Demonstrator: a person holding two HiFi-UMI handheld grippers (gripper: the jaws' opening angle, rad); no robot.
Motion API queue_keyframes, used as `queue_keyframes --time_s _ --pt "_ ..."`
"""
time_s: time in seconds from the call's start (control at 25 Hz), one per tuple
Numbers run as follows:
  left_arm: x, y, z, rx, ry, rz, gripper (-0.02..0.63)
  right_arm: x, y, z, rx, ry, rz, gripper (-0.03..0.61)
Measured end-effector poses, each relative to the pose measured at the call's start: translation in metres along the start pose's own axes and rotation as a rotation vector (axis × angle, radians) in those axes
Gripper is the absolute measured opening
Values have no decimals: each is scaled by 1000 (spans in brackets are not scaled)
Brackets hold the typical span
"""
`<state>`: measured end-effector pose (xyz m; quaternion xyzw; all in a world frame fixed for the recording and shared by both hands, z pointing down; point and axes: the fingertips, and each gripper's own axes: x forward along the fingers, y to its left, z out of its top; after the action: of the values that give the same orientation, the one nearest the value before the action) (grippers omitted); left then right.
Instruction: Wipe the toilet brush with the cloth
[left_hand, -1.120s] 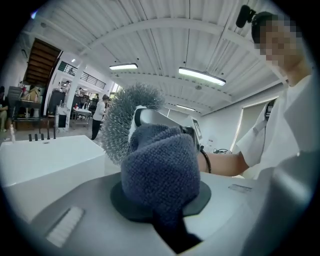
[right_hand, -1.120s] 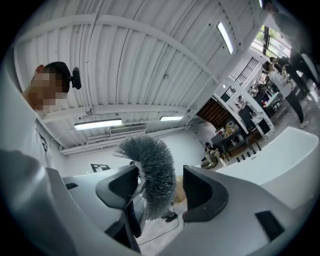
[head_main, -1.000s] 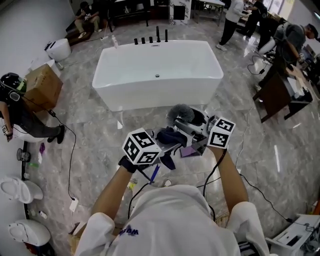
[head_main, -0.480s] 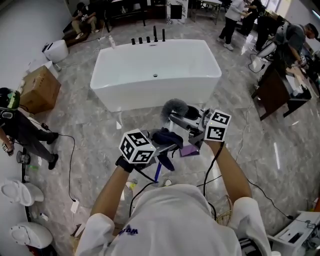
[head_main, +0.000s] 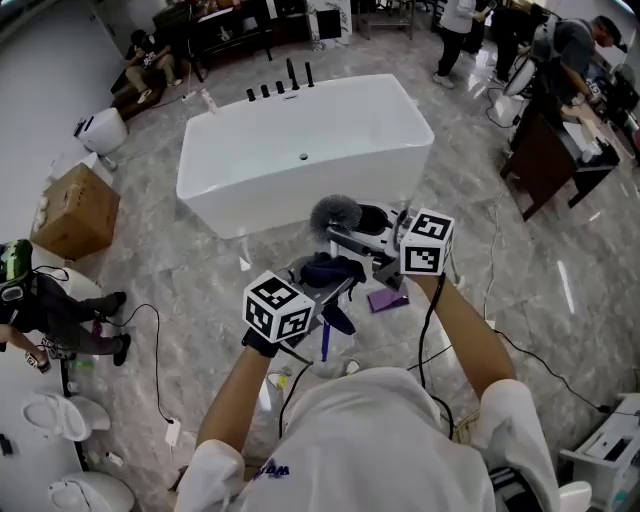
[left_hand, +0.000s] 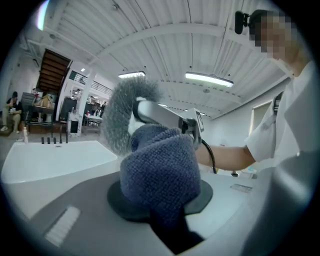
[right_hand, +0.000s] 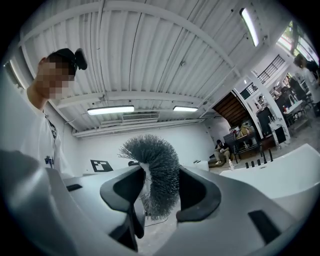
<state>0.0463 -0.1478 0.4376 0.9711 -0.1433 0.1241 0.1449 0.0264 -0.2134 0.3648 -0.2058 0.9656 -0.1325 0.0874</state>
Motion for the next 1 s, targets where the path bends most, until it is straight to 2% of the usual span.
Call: queue_keyframes --time_s 0.12,0.24,0.32,0.48,0.76,0.84,1.0 --pt "7 8 6 -32 -19 74 86 -2 -4 -14 5 10 -22 209" --pt "7 18 5 11 -6 205 83 -4 -10 -17 9 -3 -66 207" --pt "8 20 3 32 -6 253 78 -4 -12 -18 7 -3 -99 207" --pt "15 22 -4 19 22 227 77 -9 -22 -17 24 -19 -143 206" --pt "17 31 -23 3 81 266 77 -32 -50 1 84 -138 -293 206" --pt "19 27 -23 6 81 228 78 -36 -54 6 96 -157 -321 206" --pt "20 8 -22 -138 44 -19 91 -38 -55 4 156 -185 -273 204"
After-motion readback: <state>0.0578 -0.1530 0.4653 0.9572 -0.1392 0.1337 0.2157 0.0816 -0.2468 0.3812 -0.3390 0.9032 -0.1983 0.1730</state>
